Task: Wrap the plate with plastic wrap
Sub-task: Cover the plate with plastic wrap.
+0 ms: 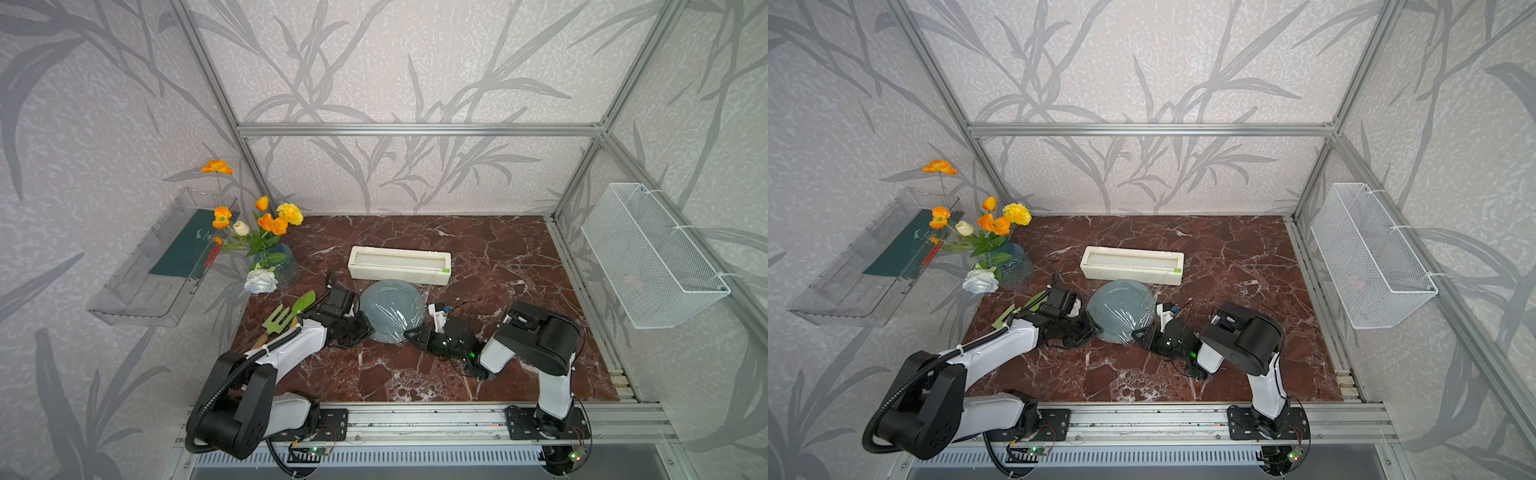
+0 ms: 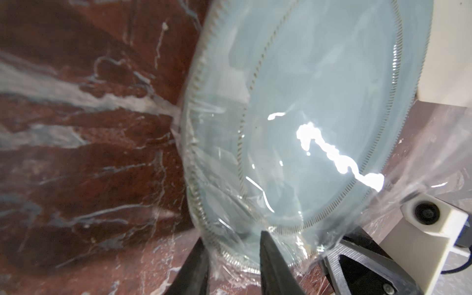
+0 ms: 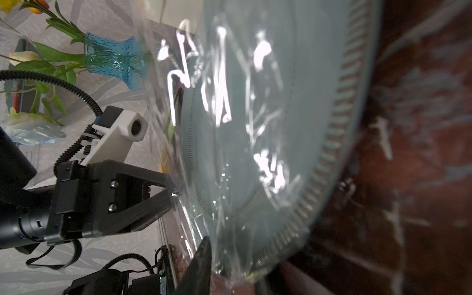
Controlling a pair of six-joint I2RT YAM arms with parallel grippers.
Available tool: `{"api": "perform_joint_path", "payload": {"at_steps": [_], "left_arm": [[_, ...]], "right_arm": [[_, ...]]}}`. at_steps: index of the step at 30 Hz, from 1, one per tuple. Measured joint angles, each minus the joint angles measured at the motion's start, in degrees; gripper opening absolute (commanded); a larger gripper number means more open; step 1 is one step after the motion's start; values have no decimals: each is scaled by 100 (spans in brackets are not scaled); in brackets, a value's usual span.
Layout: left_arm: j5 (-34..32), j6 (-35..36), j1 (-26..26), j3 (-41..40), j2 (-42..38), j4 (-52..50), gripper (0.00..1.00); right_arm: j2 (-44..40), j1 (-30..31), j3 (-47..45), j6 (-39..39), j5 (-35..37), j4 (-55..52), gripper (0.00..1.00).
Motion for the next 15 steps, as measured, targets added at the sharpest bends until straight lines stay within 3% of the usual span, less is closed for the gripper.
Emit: {"api": "perform_joint_path", "payload": {"at_steps": [5,10,13,15], "left_arm": [[-72,70,0,42,-122,-210,32],[-352,264,0,319,-208,-684,39],[-664,417,4,634,-337,-1014,47],[-931,546,15,911,-444,-1189,53]], "right_arm": [[-136,-22,-280,-48,37,146,40],[-546,-210,-774,-138,13,197,46],[-1182,-498,-960,-330,-31,-483,50],[-1893,-669,-907,-619,-22,-1523,55]]}}
